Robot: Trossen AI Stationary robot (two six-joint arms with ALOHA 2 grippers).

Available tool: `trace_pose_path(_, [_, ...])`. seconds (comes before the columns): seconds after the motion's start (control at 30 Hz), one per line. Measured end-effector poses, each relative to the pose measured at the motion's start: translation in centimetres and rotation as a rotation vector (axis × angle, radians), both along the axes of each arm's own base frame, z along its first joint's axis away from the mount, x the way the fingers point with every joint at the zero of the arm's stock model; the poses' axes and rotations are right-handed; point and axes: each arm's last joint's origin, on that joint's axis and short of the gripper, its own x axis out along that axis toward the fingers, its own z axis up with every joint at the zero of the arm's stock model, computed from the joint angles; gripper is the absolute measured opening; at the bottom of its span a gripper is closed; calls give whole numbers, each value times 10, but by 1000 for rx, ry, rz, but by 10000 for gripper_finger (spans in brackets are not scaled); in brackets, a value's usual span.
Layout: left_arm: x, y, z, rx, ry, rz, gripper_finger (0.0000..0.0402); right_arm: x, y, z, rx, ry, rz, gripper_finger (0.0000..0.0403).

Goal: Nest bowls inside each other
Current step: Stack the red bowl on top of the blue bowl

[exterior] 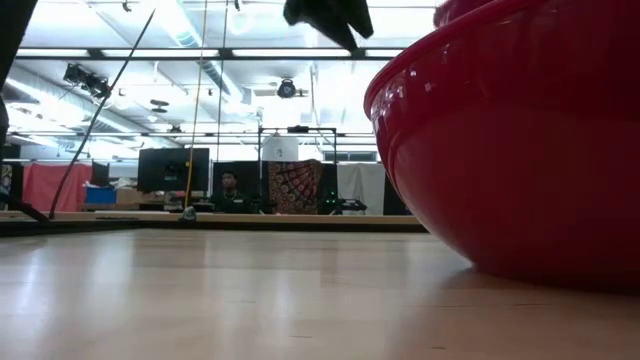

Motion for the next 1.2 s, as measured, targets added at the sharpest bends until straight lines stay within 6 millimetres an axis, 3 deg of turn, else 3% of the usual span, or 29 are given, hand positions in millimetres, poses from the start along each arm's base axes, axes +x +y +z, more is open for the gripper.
trace_pose_path(0.17, [-5, -14, -1, 108, 42, -43, 235, 3, 12, 3, 19, -66, 85, 32])
trace_pose_path(0.5, [-18, -15, 0, 180, 134, -56, 235, 8, 25, 0, 75, -116, 138, 32])
trace_pose_path(0.7, [-36, -17, 6, 186, 211, -54, 235, 21, 38, -31, 139, -138, 200, 33])
trace_pose_path(0.9, [-50, -23, 20, 156, 162, -35, 235, 25, 40, -66, 29, 29, 168, 32])
trace_pose_path(1.2, [-61, -33, 27, 157, 160, -70, 235, 29, 41, -85, -13, 130, 161, 45])
